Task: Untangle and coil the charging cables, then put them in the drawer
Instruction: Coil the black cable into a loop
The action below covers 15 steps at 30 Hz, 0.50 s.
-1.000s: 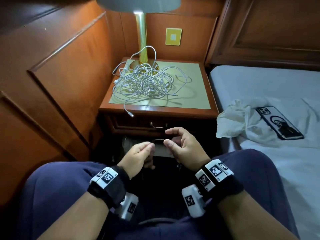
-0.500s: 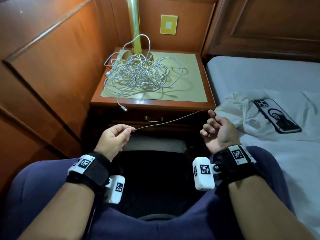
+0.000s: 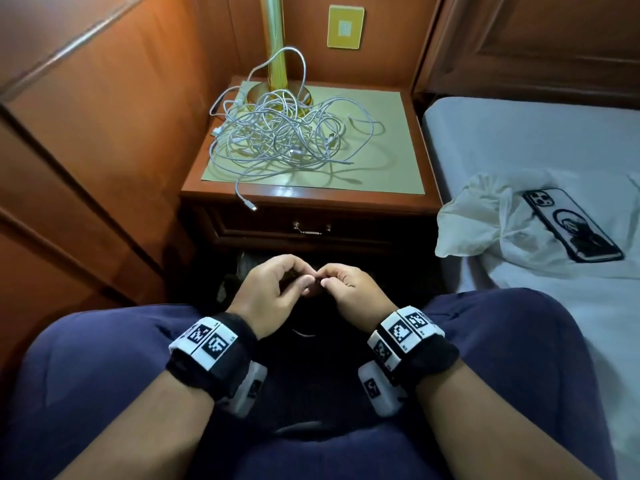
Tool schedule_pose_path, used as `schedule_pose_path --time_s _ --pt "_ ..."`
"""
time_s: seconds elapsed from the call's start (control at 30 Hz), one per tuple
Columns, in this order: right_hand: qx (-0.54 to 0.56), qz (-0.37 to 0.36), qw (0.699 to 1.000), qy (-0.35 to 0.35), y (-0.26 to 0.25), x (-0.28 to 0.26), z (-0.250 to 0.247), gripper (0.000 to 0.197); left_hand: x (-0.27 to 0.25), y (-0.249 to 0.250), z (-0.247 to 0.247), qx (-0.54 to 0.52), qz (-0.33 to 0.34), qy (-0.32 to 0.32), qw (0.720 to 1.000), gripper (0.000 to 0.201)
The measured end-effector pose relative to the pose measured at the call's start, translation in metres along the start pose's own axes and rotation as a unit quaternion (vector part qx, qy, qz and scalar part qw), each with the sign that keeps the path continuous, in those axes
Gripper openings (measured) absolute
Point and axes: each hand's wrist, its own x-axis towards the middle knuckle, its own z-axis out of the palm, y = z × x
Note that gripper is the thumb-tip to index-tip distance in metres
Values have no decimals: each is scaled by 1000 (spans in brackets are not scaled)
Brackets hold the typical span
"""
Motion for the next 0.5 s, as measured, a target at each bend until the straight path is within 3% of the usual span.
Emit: schedule_pose_path --time_s 0.13,0.23,0.33,0.5 --pt "162 22 986 -34 -9 -2 -1 20 2 -10 -3 50 -28 37 998 9" --pt "254 43 966 -36 -19 -5 -9 24 5 -9 -4 38 -50 7 998 17" --pt "262 57 963 -26 -13 0 -13 29 8 -8 -7 73 -52 -33 995 23" --pt "303 86 949 -29 -10 0 -22 40 8 -16 -11 90 -71 63 991 18"
